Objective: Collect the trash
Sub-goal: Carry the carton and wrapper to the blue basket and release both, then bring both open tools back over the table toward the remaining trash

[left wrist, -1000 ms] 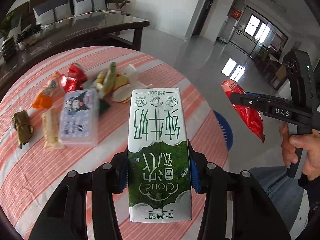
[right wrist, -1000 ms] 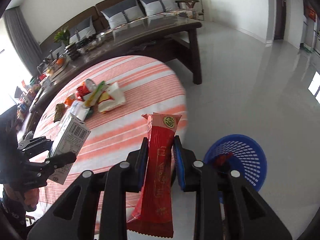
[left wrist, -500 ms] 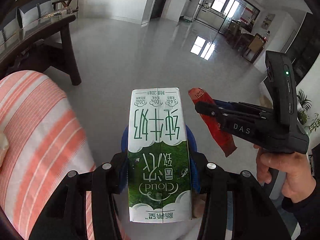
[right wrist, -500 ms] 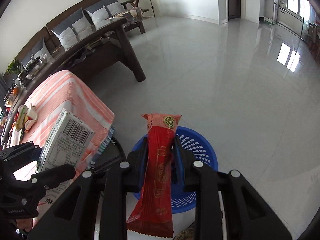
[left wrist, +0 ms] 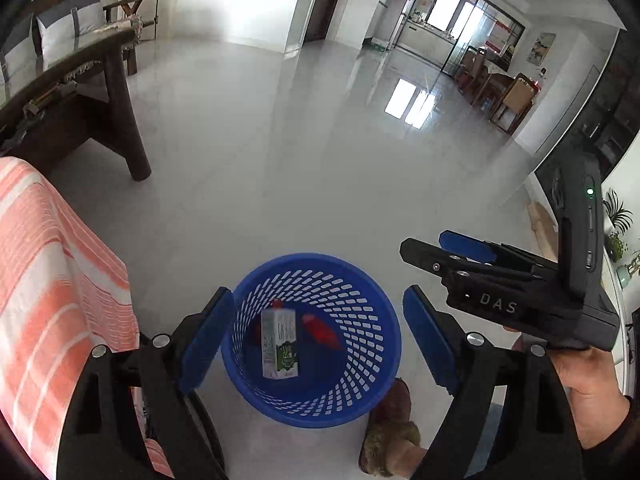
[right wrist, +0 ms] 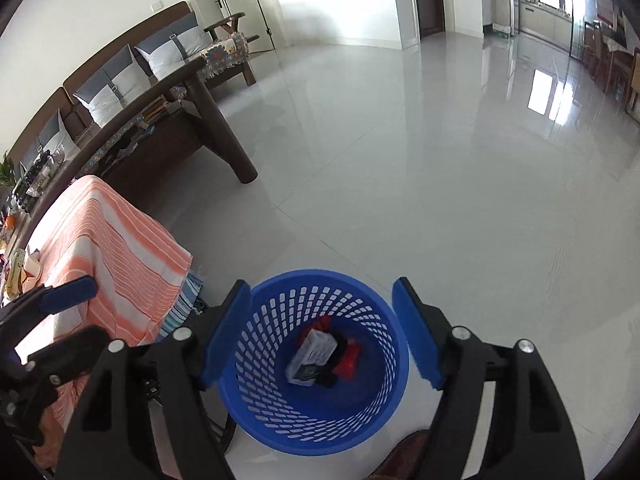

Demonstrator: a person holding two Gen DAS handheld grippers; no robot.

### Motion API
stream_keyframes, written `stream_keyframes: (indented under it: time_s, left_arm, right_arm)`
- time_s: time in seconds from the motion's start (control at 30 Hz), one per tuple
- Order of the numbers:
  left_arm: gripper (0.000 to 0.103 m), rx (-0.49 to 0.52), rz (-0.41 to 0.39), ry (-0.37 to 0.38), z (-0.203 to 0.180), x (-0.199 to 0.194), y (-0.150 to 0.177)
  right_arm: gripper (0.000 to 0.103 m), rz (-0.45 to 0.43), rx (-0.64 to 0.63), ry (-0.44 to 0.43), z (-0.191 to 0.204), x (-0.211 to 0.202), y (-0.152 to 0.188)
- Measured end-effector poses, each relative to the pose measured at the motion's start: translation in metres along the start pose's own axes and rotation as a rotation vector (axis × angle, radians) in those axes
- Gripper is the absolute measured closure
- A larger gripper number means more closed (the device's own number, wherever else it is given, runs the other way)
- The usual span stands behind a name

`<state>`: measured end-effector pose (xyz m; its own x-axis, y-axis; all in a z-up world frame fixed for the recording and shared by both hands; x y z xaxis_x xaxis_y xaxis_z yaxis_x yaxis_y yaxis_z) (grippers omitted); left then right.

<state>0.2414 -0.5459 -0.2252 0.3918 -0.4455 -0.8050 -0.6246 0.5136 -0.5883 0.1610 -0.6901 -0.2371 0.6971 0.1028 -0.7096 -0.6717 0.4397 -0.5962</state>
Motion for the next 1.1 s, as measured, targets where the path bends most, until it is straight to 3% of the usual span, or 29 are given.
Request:
stream_keyframes:
  time_s: [0.13, 0.17, 0.27, 0.37, 0.5, 0.63, 0.73, 0.87, 0.97, 1.1]
  left_arm:
    - [0.01, 0.032, -0.095, -0.038, 0.02, -0.066, 0.015]
    - [0.009, 0.037, -0.112, -0.056, 0.028, -0.083, 0.023]
    - [0.007, 0.016, -0.124, -0.116, 0.063, -0.129, 0.062]
    - [0.006, -0.033, -0.1, -0.222, 0.113, -0.162, 0.114]
    - [0.006, -0.125, -0.045, -0.399, 0.19, -0.194, 0.179]
    - [0.006, -0.19, 0.003, -0.55, 0.261, -0.218, 0.219]
    - [0.006, -0.227, 0.04, -0.621, 0.307, -0.224, 0.235]
    - [0.004, -0.321, 0.048, -0.606, 0.354, -0.226, 0.242]
    - [0.004, -0.367, 0.054, -0.559, 0.37, -0.218, 0.238]
    - [0.004, -0.385, 0.053, -0.57, 0.377, -0.214, 0.233]
  right_arm:
    - [0.012, -0.092, -0.081, -0.014, 0.032, -0.024, 0.0]
    - [0.006, -0.114, -0.121, -0.019, 0.049, -0.029, 0.001]
    - [0.005, -0.131, -0.27, -0.061, 0.118, -0.037, 0.012]
    - [0.005, -0.072, -0.379, -0.161, 0.195, -0.036, 0.044]
    - [0.004, 0.076, -0.477, -0.275, 0.288, -0.016, 0.1]
    - [0.004, 0.215, -0.525, -0.267, 0.352, 0.021, 0.13]
    - [0.004, 0.264, -0.557, -0.229, 0.383, 0.052, 0.132]
    - [0.004, 0.255, -0.546, -0.192, 0.398, 0.076, 0.13]
    - [0.004, 0.24, -0.527, -0.183, 0.404, 0.091, 0.117]
    - [0.004, 0.231, -0.506, -0.167, 0.413, 0.109, 0.102]
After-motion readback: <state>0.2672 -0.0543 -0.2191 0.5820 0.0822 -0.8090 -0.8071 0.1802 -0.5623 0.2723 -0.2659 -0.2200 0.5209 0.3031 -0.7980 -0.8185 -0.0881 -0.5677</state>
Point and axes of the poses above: each gripper's, at about its wrist camera, not at the fingertips, and x roughly the way its jaws point, z to its left, y to its underside, the point moved 6 cm from there along x, roughly the way its jaws point, and after that the axes turned 12 degrees about -y, right-handed, at the moved point
